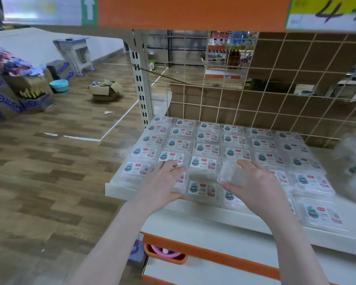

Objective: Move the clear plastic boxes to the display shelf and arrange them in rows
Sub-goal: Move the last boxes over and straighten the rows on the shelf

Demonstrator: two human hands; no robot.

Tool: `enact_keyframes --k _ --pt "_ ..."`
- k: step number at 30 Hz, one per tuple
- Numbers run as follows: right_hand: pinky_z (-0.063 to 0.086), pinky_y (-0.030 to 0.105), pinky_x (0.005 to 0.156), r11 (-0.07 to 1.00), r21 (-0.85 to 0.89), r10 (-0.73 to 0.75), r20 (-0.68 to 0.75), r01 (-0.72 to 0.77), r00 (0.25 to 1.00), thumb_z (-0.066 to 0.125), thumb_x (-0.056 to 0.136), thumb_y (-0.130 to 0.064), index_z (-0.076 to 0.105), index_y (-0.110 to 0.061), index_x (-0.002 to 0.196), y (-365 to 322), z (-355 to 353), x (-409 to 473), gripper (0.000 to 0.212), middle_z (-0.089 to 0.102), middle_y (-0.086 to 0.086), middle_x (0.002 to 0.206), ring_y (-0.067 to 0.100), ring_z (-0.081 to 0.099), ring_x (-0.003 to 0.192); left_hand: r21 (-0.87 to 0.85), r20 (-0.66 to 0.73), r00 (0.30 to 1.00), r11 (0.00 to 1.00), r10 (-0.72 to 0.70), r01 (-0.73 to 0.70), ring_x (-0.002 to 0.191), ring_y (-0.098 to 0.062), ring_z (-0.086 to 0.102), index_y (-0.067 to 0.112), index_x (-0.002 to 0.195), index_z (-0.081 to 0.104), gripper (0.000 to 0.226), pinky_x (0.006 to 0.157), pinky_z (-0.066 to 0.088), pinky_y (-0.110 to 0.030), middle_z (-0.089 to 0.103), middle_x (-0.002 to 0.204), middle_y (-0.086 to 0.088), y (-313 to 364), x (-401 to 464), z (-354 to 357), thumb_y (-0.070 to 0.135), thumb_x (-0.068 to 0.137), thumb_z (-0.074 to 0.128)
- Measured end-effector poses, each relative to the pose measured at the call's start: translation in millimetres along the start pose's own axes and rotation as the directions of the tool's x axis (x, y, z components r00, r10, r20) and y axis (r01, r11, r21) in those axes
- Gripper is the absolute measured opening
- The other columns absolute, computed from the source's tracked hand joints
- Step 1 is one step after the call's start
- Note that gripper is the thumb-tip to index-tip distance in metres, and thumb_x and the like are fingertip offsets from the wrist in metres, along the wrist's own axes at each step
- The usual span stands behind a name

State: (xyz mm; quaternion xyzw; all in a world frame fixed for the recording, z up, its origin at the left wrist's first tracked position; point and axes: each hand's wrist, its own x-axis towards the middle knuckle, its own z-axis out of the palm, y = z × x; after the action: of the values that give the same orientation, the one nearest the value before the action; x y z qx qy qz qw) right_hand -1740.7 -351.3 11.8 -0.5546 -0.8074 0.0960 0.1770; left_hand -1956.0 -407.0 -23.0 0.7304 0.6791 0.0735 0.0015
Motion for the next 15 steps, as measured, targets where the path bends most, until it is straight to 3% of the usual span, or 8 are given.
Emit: enact_keyframes --k 11,15 --pt "0.034 0.025 0.09 0.999 -0.006 -0.05 0.001 0.05 0.999 0.067 0.078 -0.042 0.049 -0.017 0.128 1 -3 -7 0.058 0.054 0.002 0.122 0.02 0.05 0.111 -0.014 -0.081 0.997 1.0 -0.014 0.013 0.132 -0.019 0.032 0.022 0.144 0.035 0.064 0.104 0.032 -0.029 0.036 0.143 0.001 -8 -8 10 0.045 0.088 0.057" --pt "0.035 0.027 0.093 0.998 -0.01 -0.067 0.036 0.068 0.997 0.066 0.079 -0.044 0.045 -0.019 0.131 0 -4 -11 0.061 0.051 0.001 0.126 0.019 0.048 0.115 -0.01 -0.099 0.995 1.0 0.01 -0.011 0.119 -0.024 0.049 0.016 0.132 0.052 0.057 0.094 0.045 -0.035 0.051 0.13 -0.003 -13 -11 13 0.049 0.085 0.055"
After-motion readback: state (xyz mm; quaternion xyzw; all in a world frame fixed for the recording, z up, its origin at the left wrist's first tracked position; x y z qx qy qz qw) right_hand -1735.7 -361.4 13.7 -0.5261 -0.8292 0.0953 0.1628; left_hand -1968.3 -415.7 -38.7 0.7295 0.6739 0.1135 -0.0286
